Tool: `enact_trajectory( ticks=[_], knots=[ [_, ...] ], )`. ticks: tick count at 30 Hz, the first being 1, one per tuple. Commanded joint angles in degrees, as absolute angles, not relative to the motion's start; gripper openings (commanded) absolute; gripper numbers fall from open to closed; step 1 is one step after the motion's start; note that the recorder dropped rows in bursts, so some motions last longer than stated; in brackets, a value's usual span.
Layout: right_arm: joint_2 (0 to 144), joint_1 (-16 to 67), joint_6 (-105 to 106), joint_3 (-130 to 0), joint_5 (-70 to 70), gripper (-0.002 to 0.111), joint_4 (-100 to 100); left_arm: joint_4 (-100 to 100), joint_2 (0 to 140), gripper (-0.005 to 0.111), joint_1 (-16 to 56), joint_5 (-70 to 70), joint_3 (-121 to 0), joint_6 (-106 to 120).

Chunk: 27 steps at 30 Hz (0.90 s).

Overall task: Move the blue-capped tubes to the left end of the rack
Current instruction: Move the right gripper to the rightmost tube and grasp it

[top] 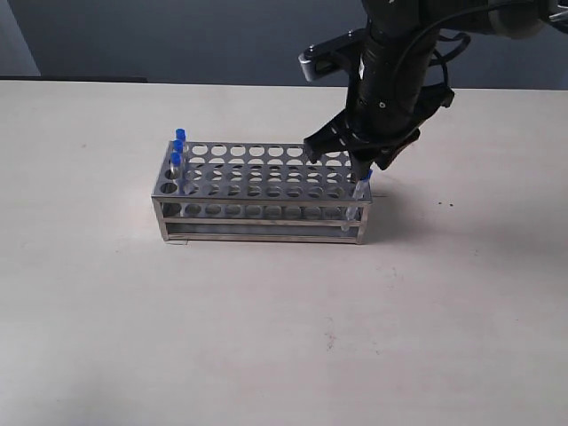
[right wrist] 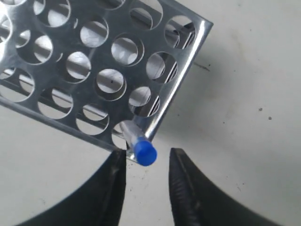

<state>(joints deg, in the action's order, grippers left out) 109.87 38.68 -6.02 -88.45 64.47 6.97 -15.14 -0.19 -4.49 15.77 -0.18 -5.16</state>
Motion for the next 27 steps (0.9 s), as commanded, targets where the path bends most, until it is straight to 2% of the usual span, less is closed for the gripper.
enact_trajectory(
  ticks=[1,24,25,27],
  knots=[
    [110.34,37.41,-6.09,-88.27,63.62,0.031,6.53,-15.10,0.00,0.000,-4.35,15.00,0.00,-5.48],
    [111.66,37.36,-6.09,-82.97,52.87,0.031,4.90,-15.10,0.00,0.000,-4.35,15.00,0.00,-5.48],
    [111.66,37.36,-6.09,-82.97,52.75,0.029,4.90,-15.10,0.00,0.000,-4.35,15.00,0.00,-5.48],
    [111.66,37.36,-6.09,-82.97,53.09,0.008,4.90,-15.10,0.00,0.000,-4.35,15.00,0.00,-5.48]
  ],
)
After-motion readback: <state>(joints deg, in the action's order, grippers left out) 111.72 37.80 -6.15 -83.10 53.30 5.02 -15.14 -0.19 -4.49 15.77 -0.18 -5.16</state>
